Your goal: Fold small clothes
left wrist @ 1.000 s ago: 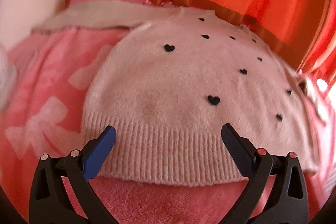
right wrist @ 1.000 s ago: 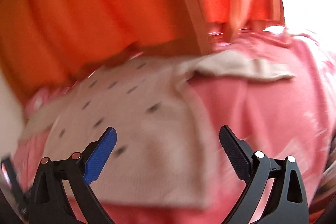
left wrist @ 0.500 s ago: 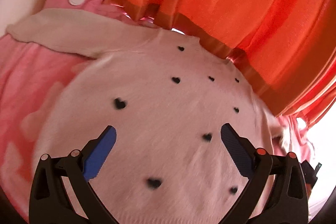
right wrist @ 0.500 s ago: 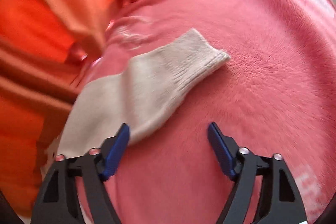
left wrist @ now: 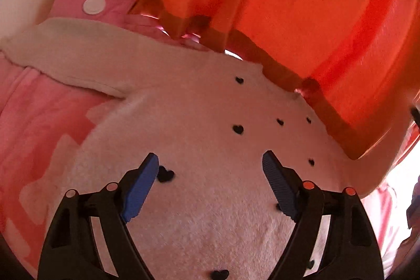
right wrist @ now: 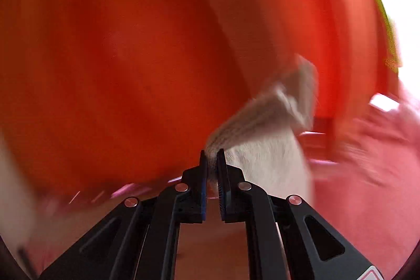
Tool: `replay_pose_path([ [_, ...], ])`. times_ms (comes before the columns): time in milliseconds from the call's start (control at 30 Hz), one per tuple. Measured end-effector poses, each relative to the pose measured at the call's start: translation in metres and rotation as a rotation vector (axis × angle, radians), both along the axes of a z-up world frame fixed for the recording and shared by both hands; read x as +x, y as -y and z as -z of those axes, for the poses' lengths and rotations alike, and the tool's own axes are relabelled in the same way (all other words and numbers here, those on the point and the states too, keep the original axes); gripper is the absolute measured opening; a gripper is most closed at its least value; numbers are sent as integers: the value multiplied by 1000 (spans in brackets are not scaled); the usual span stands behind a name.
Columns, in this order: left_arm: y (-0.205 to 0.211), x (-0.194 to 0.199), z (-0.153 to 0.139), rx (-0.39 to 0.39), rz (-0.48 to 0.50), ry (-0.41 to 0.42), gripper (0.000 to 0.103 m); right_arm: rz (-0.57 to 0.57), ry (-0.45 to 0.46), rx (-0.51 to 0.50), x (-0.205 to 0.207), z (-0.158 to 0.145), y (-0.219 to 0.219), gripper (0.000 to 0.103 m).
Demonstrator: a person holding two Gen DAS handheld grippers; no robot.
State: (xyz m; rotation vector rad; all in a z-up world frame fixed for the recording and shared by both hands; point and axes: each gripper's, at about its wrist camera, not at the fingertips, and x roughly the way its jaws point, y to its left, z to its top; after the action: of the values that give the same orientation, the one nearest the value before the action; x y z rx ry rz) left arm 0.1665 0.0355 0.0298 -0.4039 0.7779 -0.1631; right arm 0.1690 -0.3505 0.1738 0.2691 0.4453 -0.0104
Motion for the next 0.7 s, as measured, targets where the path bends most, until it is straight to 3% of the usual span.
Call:
replay_pose_path([
  [133, -16, 10, 6, -20, -17, -10, 92, -224, -201, 0, 55, 70, -112, 15],
  [233, -29, 28, 16, -52, -34, -38, 92, -217, -300, 20, 58, 108, -130, 15],
  [300, -35, 37, 21, -92, -40, -51, 93, -184, -332, 82, 47, 114, -114, 19],
  [400, -38, 53, 32, -174, -37, -77, 94, -54, -380, 174, 5, 112, -74, 36],
  [533, -24, 72, 45, -205, -12, -118, 94, 128, -396, 307, -42, 127, -11, 55],
  [633, -7, 82, 51, -238, 11, -127, 94, 223, -411, 447, -61, 149, 36, 55],
  [700, 4, 92, 59, -254, 28, -150, 93, 271, -424, 474, -62, 163, 50, 55],
])
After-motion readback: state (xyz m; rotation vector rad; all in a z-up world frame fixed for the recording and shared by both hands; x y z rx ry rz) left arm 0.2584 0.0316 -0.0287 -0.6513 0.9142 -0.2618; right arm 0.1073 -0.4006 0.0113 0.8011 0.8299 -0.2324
